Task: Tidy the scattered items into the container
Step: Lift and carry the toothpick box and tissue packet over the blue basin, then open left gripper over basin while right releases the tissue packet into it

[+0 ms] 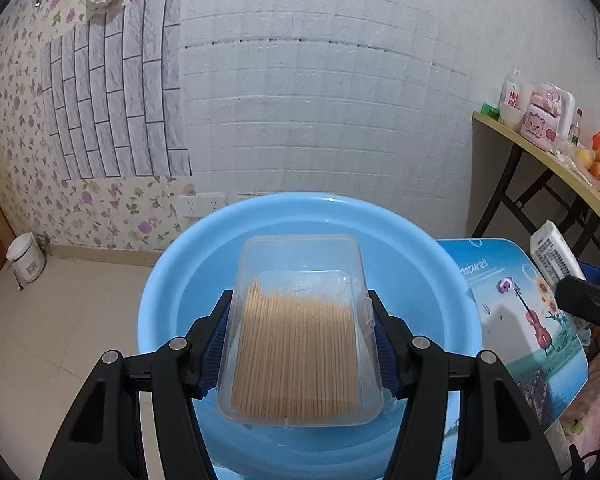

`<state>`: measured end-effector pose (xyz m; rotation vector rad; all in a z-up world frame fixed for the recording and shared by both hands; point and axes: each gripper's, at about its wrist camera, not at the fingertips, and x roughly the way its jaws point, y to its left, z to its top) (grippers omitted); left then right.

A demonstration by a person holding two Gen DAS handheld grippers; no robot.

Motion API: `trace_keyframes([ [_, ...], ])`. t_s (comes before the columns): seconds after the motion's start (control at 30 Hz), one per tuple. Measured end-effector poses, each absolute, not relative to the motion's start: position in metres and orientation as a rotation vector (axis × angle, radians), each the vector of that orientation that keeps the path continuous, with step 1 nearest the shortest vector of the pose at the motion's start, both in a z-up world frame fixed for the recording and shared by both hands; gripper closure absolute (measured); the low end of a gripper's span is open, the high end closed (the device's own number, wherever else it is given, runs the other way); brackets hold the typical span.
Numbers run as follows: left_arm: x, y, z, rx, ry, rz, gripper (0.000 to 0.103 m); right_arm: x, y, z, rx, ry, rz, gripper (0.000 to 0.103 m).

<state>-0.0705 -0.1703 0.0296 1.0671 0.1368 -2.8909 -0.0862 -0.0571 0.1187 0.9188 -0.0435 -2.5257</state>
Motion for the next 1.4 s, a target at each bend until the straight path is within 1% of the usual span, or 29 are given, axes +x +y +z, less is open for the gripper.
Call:
trace_keyframes([
  [0.3, -0.081, -0.169, 0.021, 1.106, 0.083, -2.904, 0.043, -0.094, -0.077, 0.112, 0.94, -0.005, -2.494, 0.054],
  [0.33, -0.081, -0.168, 0.021, 1.107, 0.073, -2.906, 0.041, -0.096, -0.08, 0.111, 0.945, -0.001, -2.492, 0.054],
  [0.37, -0.081, -0.168, 0.021, 1.102, 0.062, -2.91, 0.033, -0.097, -0.082, 0.11, 0.948, 0.002, -2.49, 0.054],
  [0.43, -0.078, -0.168, 0.024, 1.066, 0.036, -2.931, 0.023, -0.098, -0.085, 0.107, 0.96, 0.008, -2.483, 0.054],
  [0.47, -0.077, -0.168, 0.026, 1.049, 0.029, -2.942, 0.02, -0.099, -0.087, 0.106, 0.964, 0.012, -2.48, 0.054],
  [0.57, -0.075, -0.171, 0.029, 1.026, 0.022, -2.958, 0.015, -0.103, -0.095, 0.102, 0.977, 0.025, -2.473, 0.054],
  [0.73, -0.071, -0.186, 0.03, 1.002, 0.078, -2.931, 0.015, -0.109, -0.106, 0.099, 0.994, 0.068, -2.46, 0.054],
  [0.8, -0.069, -0.195, 0.031, 1.002, 0.124, -2.914, 0.012, -0.112, -0.112, 0.098, 1.003, 0.082, -2.453, 0.054],
  [0.87, -0.065, -0.202, 0.033, 0.991, 0.156, -2.896, 0.006, -0.115, -0.118, 0.096, 1.008, 0.098, -2.443, 0.054],
  [1.03, -0.05, -0.214, 0.04, 0.942, 0.179, -2.893, 0.004, -0.119, -0.133, 0.095, 0.991, 0.125, -2.418, 0.055],
  [1.13, -0.042, -0.217, 0.041, 0.93, 0.186, -2.899, 0.0, -0.124, -0.14, 0.09, 0.985, 0.156, -2.416, 0.055],
  [1.4, -0.043, -0.218, 0.035, 0.96, 0.198, -2.882, 0.0, -0.136, -0.143, 0.078, 1.013, 0.169, -2.416, 0.054],
])
